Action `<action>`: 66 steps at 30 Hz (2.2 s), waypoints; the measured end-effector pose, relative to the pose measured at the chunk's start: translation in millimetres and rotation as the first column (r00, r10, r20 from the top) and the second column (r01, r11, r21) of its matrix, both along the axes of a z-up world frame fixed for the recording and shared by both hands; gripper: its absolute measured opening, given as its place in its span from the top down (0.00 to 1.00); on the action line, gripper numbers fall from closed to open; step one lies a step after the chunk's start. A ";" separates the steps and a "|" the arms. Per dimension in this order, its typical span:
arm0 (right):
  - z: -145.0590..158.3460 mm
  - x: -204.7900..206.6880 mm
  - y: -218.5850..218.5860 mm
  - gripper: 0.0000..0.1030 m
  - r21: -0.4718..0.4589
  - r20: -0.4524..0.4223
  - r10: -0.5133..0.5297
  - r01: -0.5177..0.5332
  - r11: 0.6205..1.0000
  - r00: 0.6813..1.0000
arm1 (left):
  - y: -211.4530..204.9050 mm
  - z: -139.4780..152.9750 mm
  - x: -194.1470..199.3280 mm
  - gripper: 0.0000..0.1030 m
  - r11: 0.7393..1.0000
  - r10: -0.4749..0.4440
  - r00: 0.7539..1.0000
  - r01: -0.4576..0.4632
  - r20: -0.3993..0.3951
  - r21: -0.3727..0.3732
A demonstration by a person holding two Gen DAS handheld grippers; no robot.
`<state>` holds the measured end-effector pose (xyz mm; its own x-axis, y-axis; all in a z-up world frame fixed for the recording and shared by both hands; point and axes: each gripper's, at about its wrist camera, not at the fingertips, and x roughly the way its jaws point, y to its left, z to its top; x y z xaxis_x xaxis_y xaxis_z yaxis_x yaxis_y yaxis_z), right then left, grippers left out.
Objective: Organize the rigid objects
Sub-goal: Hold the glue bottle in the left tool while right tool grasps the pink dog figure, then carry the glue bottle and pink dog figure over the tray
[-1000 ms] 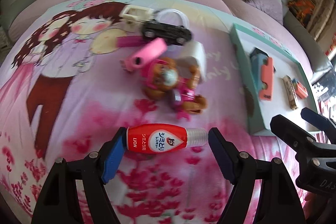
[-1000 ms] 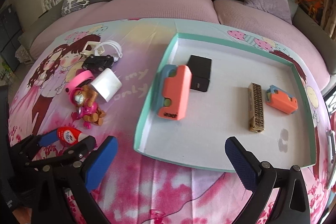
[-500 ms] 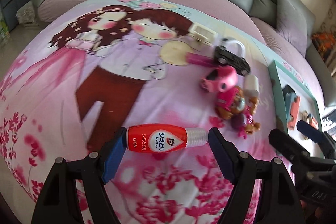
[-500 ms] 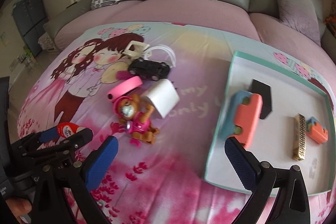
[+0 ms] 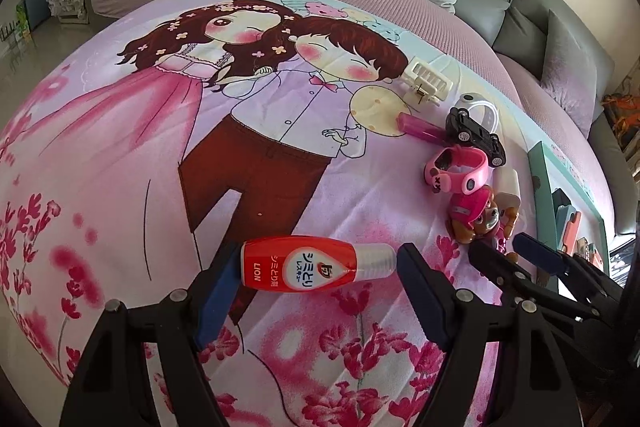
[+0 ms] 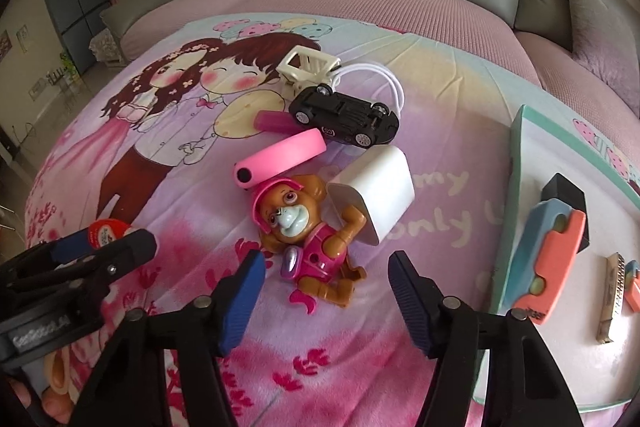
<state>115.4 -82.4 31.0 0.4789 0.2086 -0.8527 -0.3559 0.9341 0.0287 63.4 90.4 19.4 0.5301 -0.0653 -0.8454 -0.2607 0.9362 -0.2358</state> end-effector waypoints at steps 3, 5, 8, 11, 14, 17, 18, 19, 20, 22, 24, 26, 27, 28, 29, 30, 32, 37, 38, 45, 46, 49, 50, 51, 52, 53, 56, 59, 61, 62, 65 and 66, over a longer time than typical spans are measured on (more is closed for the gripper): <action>-5.1 2.9 3.7 0.49 -0.011 -0.007 0.005 -0.005 1.000 1.000 | 0.5 -1.3 0.7 0.23 1.000 0.003 1.000 -0.003 -0.002 -0.008; -8.8 3.9 4.3 0.54 -0.011 -0.014 0.001 -0.002 1.000 1.000 | 0.9 -2.1 1.1 0.23 1.000 0.002 1.000 -0.002 -0.002 -0.008; -9.6 4.2 4.1 0.55 -0.001 -0.012 0.001 -0.001 1.000 1.000 | 0.3 -2.8 1.5 0.23 1.000 0.002 1.000 -0.002 -0.005 -0.006; -9.0 4.0 2.3 0.56 0.015 -0.018 -0.003 0.003 1.000 1.000 | -0.6 -2.4 1.3 0.23 1.000 0.003 1.000 -0.003 -0.005 -0.002; -6.5 2.4 0.1 0.56 0.030 -0.021 -0.004 0.005 1.000 1.000 | -1.3 -0.7 1.0 0.23 1.000 0.005 1.000 -0.005 -0.002 0.000; -0.8 -0.4 -2.6 0.56 0.055 -0.017 0.000 0.001 0.998 1.000 | -1.7 2.0 0.2 0.23 1.000 0.008 1.000 -0.008 0.003 0.008; 1.4 -1.4 -3.2 0.56 0.060 -0.013 0.002 -0.001 0.998 1.000 | -1.8 3.1 -0.1 0.23 1.000 0.009 1.000 -0.009 0.005 0.010; 3.7 -2.5 -3.9 0.56 0.065 -0.008 0.002 -0.001 0.998 1.000 | -2.4 4.9 -0.4 0.23 1.000 0.010 1.000 -0.011 0.010 0.013; 5.9 -3.5 -4.8 0.56 0.071 -0.005 0.002 -0.002 0.997 1.000 | -2.1 6.5 -0.5 0.23 1.000 0.010 1.000 -0.010 0.013 0.015; 11.1 -5.8 -7.6 0.56 0.087 0.001 0.000 0.000 0.996 1.000 | -3.9 10.0 -1.1 0.23 1.000 0.008 1.000 -0.008 0.020 0.020; 17.5 -8.6 -10.6 0.56 0.097 0.014 -0.001 0.000 0.995 1.000 | -6.0 13.6 -1.7 0.23 1.000 0.004 1.000 -0.005 0.028 0.023; 25.5 -11.3 -14.0 0.56 0.110 0.031 -0.002 -0.001 0.994 1.000 | -9.0 18.9 -2.0 0.23 1.000 0.001 0.999 -0.002 0.039 0.028; 29.8 -12.3 -16.1 0.56 0.118 0.040 -0.004 -0.001 0.993 0.999 | -10.8 21.7 -2.0 0.23 1.000 -0.001 0.999 0.000 0.044 0.030; 33.7 -12.6 -17.3 0.56 0.125 0.048 -0.006 0.000 0.992 0.999 | -13.2 24.9 -1.6 0.23 0.999 -0.005 0.999 0.003 0.050 0.033; 38.8 -13.2 -20.4 0.56 0.134 0.057 -0.009 0.001 0.991 0.998 | -16.0 28.0 -0.9 0.23 0.999 -0.011 0.998 0.009 0.055 0.036; 42.7 -13.3 -23.0 0.56 0.139 0.066 -0.012 0.003 0.990 0.998 | -18.5 30.6 0.1 0.23 0.999 -0.016 0.998 0.014 0.059 0.038; 51.5 -12.6 -31.4 0.56 0.140 0.084 -0.025 0.013 0.990 0.996 | -24.0 37.0 3.3 0.23 0.999 -0.024 0.998 0.021 0.066 0.039; 76.2 -5.4 -65.0 0.56 0.152 0.136 -0.099 0.078 0.985 0.986 | -46.0 63.3 13.9 0.23 0.996 -0.063 0.992 0.057 0.106 0.062; 80.8 -3.9 -71.5 0.56 0.147 0.150 -0.113 0.091 0.985 0.982 | -51.2 69.3 16.7 0.23 0.996 -0.075 0.990 0.068 0.117 0.065; 92.2 -0.3 -143.1 0.56 0.162 0.198 -0.303 0.274 0.948 0.932 | -105.8 112.8 39.2 0.23 0.983 -0.168 0.965 0.147 0.200 0.113; 91.1 0.5 -152.9 0.56 0.157 0.196 -0.330 0.303 0.940 0.923 | -114.8 116.3 42.5 0.23 0.981 -0.183 0.961 0.163 0.207 0.110; 86.0 2.2 -178.9 0.56 0.090 0.205 -0.399 0.389 0.917 0.894 | -147.1 121.8 53.2 0.23 0.970 -0.241 0.946 0.225 0.215 0.096; 84.1 2.3 -188.1 0.56 0.084 0.201 -0.421 0.413 0.907 0.884 | -154.8 122.1 55.2 0.23 0.966 -0.254 0.943 0.238 0.215 0.097; 83.3 2.7 -195.4 0.56 0.091 0.193 -0.439 0.429 0.899 0.878 | -167.9 121.9 58.3 0.23 0.960 -0.276 0.938 0.260 0.211 0.098; 82.0 3.0 -205.3 0.56 0.105 0.181 -0.459 0.447 0.888 0.870 | -177.6 120.4 60.2 0.23 0.956 -0.293 0.933 0.278 0.208 0.099; 79.9 3.4 -214.2 0.56 0.114 0.169 -0.482 0.468 0.876 0.860 | -188.0 119.0 61.9 0.23 0.950 -0.310 0.929 0.296 0.203 0.099; 72.3 3.1 -237.9 0.56 0.077 0.159 -0.538 0.533 0.842 0.828 | -213.5 113.7 65.6 0.23 0.934 -0.356 0.915 0.343 0.189 0.098; 62.5 2.7 -255.1 0.56 0.046 0.137 -0.572 0.571 0.819 0.809 | -235.0 105.8 69.8 0.23 0.923 -0.385 0.906 0.373 0.177 0.096; 57.1 -1.4 -265.6 0.56 0.060 0.109 -0.587 0.584 0.809 0.802 | -250.8 97.6 71.9 0.23 0.916 -0.402 0.901 0.391 0.163 0.091; 54.8 -1.2 -269.2 0.56 0.070 0.097 -0.592 0.588 0.806 0.800 | -256.0 94.0 72.0 0.23 0.912 -0.410 0.898 0.401 0.159 0.090; 51.3 -2.3 -276.0 0.56 0.077 0.084 -0.598 0.593 0.802 0.797 | -273.1 79.9 67.7 0.23 0.893 -0.448 0.882 0.435 0.144 0.118; 49.7 -2.6 -277.9 0.56 0.083 0.076 -0.601 0.596 0.799 0.795 | -275.8 76.1 67.3 0.23 0.889 -0.454 0.881 0.439 0.132 0.127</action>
